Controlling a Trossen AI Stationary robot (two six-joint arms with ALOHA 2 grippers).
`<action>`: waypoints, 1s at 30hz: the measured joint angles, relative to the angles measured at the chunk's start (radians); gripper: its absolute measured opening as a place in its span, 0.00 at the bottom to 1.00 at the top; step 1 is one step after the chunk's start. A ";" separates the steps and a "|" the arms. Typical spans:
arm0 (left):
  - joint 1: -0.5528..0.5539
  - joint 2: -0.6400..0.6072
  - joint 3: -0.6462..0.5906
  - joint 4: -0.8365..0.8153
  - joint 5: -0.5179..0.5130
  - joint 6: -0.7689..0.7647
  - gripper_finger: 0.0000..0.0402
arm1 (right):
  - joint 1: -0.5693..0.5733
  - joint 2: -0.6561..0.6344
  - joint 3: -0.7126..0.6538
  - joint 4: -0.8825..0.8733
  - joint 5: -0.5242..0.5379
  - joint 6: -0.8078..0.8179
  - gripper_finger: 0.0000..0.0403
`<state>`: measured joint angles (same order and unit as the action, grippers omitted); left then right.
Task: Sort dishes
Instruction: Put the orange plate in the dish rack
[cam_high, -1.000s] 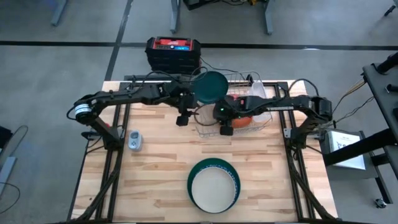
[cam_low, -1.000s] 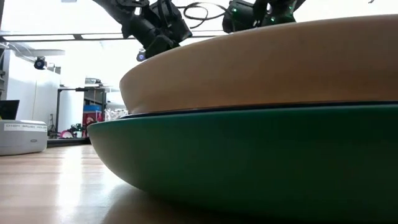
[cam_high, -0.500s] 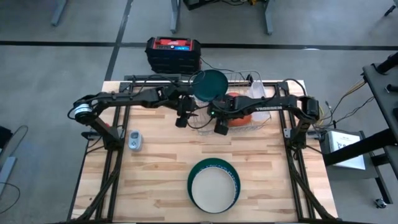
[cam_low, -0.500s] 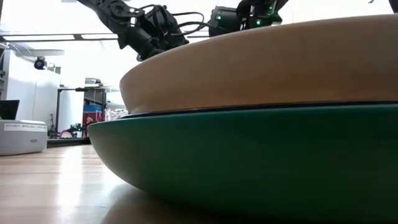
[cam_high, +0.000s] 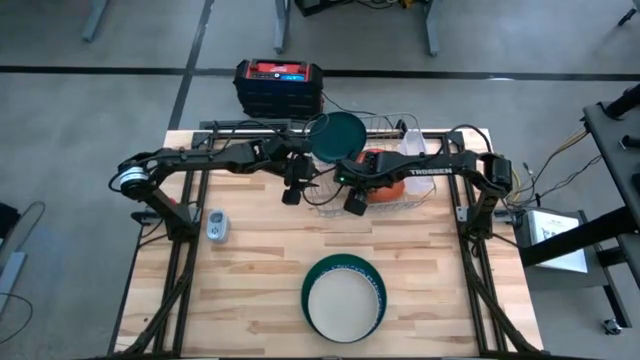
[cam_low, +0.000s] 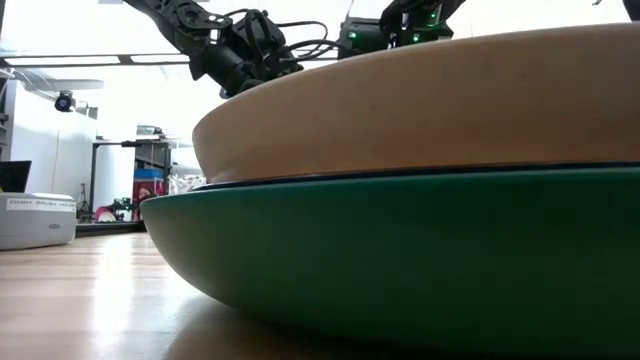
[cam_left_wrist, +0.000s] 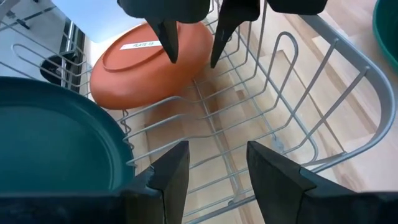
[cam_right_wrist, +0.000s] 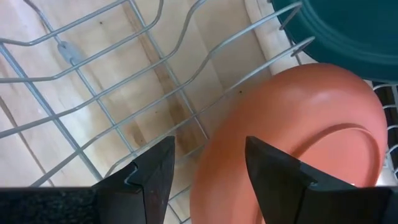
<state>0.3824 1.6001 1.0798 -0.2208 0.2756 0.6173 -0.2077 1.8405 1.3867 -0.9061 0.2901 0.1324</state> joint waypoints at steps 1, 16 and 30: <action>0.000 0.000 0.000 -0.001 0.000 0.002 0.38 | 0.000 0.004 0.001 0.000 -0.001 -0.008 0.46; -0.001 0.001 -0.001 -0.029 0.006 0.003 0.38 | -0.016 -0.039 0.031 -0.089 0.098 -0.011 0.46; -0.002 0.002 -0.002 -0.025 0.008 0.010 0.38 | -0.194 -0.062 0.163 -0.069 -0.172 -0.125 0.32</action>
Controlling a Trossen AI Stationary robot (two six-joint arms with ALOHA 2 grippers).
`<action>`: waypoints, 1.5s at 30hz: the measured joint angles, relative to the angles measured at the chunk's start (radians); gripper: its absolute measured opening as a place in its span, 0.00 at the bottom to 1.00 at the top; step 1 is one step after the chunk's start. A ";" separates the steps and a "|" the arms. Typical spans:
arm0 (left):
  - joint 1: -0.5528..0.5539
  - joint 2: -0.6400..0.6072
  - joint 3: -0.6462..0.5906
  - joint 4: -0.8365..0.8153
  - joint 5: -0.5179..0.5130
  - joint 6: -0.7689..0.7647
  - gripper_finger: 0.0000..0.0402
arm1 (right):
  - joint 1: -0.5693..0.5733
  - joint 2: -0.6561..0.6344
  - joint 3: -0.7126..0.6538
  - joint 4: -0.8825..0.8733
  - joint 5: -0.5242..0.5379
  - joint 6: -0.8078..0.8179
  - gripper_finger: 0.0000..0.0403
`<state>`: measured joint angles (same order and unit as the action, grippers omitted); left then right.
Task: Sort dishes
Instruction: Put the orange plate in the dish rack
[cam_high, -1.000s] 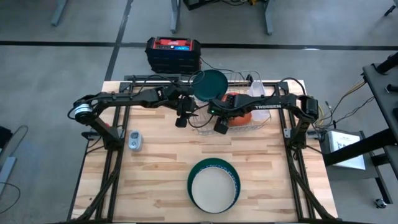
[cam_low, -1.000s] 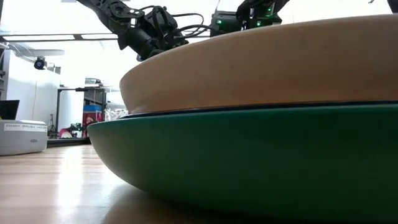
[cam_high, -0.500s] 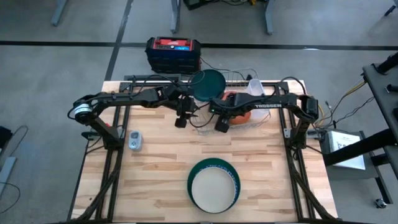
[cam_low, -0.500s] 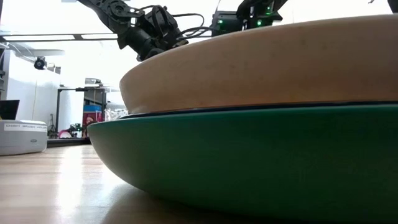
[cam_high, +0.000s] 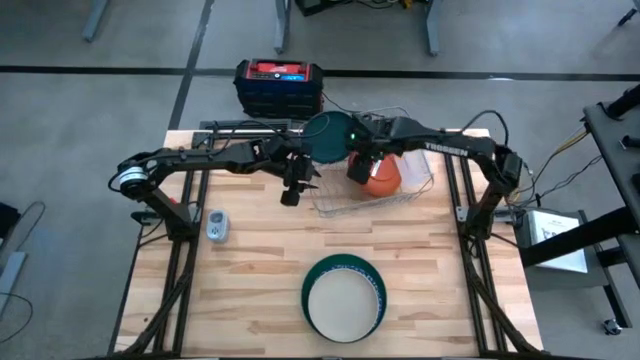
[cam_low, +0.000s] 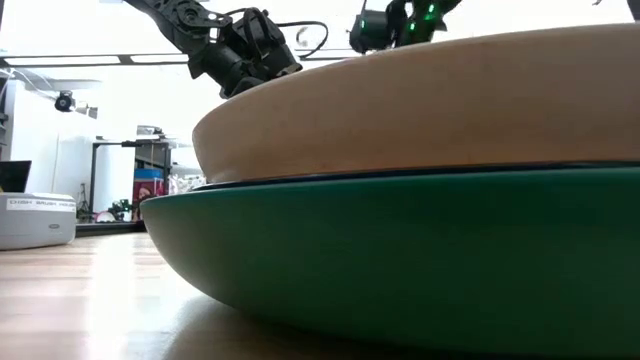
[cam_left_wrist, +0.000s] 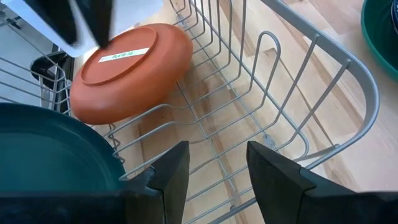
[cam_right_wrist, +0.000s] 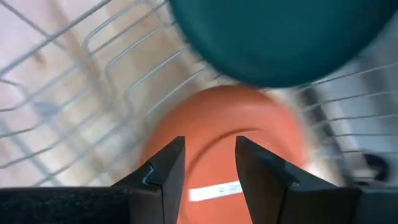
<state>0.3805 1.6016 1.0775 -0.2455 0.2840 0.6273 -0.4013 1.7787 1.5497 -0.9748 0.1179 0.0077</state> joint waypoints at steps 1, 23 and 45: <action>0.000 0.000 0.000 0.000 0.000 0.000 0.38 | -0.014 0.012 0.000 -0.012 -0.044 0.005 0.32; 0.000 0.001 0.000 -0.006 -0.005 -0.010 0.38 | -0.263 0.091 0.057 0.030 -0.075 -0.196 0.22; -0.001 0.001 -0.001 -0.008 -0.076 -0.063 0.38 | -0.286 0.238 0.051 0.018 -0.212 -0.245 0.02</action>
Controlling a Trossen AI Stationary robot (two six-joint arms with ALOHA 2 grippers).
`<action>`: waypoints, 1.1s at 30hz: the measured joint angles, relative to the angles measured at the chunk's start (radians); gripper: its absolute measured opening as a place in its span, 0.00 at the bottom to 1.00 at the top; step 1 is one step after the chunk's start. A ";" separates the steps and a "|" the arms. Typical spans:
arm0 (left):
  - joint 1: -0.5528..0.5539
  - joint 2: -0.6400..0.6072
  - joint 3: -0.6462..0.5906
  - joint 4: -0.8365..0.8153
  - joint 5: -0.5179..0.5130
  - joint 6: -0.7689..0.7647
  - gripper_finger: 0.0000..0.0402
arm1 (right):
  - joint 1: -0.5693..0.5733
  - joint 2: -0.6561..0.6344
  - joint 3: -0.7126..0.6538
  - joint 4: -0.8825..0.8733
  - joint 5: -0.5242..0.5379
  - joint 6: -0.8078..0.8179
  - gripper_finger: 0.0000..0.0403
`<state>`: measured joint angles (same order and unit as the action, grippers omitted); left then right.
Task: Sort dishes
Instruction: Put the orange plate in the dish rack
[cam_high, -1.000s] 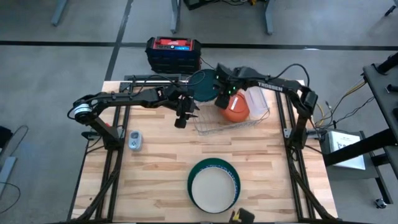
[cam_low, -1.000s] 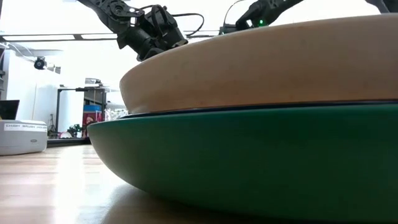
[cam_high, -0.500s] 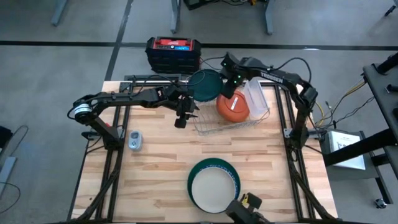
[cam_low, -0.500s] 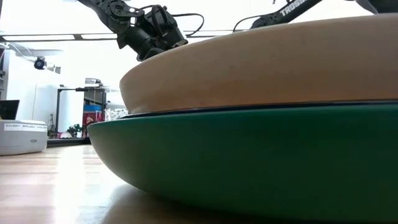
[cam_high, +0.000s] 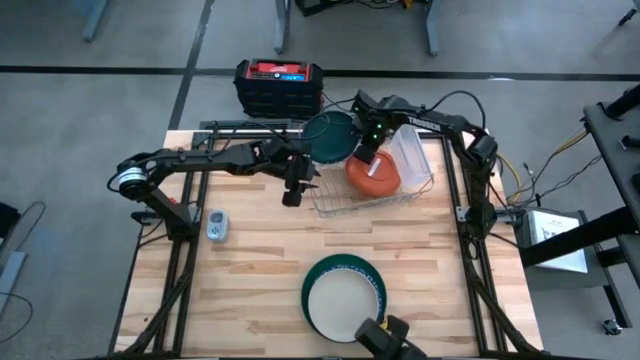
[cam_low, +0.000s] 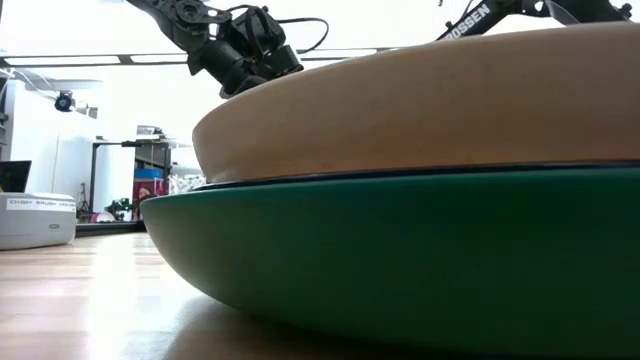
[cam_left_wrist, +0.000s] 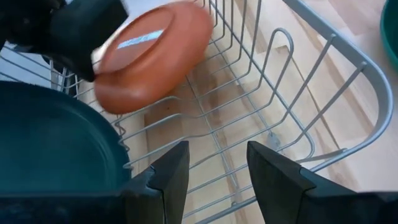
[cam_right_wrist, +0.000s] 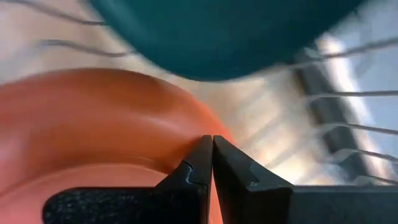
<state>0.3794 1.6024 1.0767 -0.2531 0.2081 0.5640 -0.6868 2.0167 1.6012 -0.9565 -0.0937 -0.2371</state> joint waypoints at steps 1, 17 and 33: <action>0.000 0.000 0.000 0.001 0.000 0.001 0.38 | 0.002 -0.007 0.000 -0.012 -0.033 -0.001 0.02; 0.001 0.000 0.000 0.027 -0.017 -0.014 0.38 | 0.057 -0.133 0.000 -0.122 -0.049 -0.063 0.02; 0.002 0.000 0.000 0.027 -0.016 -0.016 0.38 | -0.019 -0.099 0.047 -0.068 -0.092 -0.407 0.31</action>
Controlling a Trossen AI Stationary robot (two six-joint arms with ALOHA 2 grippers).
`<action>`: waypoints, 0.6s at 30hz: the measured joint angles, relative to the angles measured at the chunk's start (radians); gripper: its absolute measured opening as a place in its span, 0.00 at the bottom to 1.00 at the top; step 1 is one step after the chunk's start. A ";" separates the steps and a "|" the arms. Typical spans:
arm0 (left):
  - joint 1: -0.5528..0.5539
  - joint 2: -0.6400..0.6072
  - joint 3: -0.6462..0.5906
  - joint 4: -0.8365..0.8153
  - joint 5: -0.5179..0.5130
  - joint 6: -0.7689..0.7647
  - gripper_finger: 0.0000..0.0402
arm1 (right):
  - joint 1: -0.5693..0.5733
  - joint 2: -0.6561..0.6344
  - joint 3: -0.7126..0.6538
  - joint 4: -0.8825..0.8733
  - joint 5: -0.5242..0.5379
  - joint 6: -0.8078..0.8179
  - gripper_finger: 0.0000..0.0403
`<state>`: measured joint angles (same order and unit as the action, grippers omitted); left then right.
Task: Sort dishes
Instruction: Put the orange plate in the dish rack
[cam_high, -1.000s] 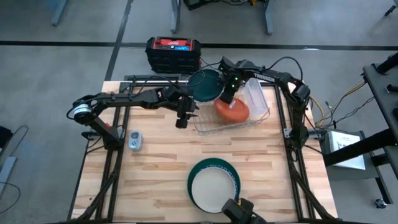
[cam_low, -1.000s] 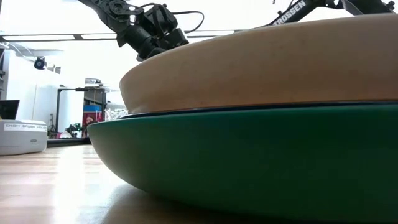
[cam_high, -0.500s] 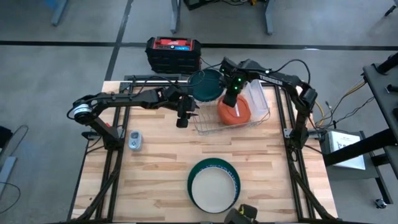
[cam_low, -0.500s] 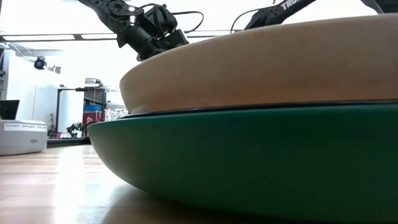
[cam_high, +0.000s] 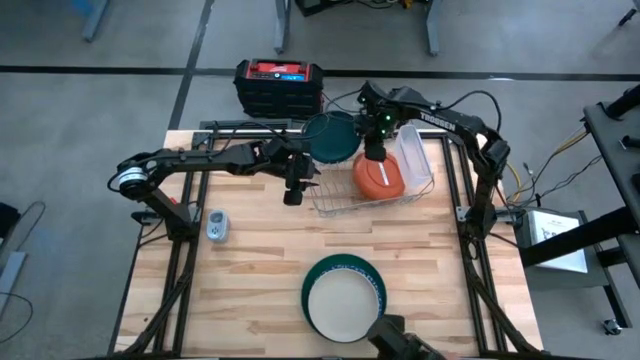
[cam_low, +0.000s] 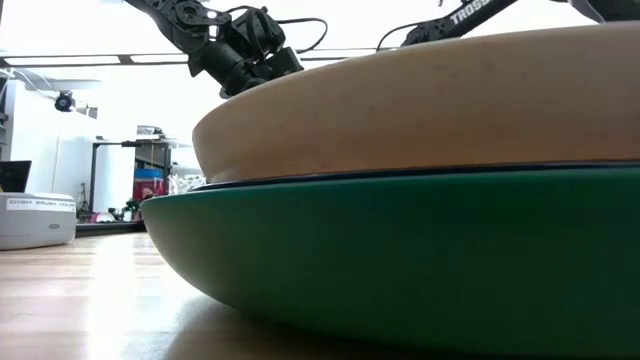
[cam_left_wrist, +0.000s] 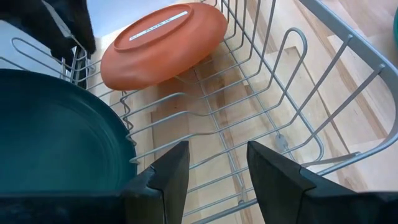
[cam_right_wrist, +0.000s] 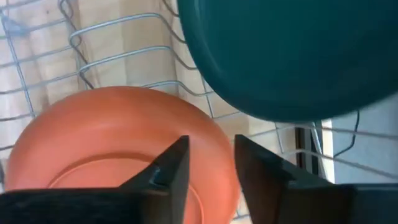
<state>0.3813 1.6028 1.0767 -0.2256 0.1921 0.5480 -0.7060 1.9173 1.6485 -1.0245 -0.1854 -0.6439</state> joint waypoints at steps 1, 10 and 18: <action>0.000 0.000 0.000 0.000 0.000 0.000 0.38 | -0.002 0.004 0.000 0.000 -0.001 -0.012 0.35; 0.000 0.000 0.000 0.000 0.000 0.000 0.38 | -0.034 0.066 0.000 0.018 -0.070 0.001 0.59; 0.000 0.000 0.000 0.004 -0.024 -0.015 0.38 | -0.040 0.106 0.005 -0.151 -0.322 0.004 0.56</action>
<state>0.3809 1.6028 1.0771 -0.2220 0.1682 0.5328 -0.7455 2.0232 1.6535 -1.1751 -0.5079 -0.6401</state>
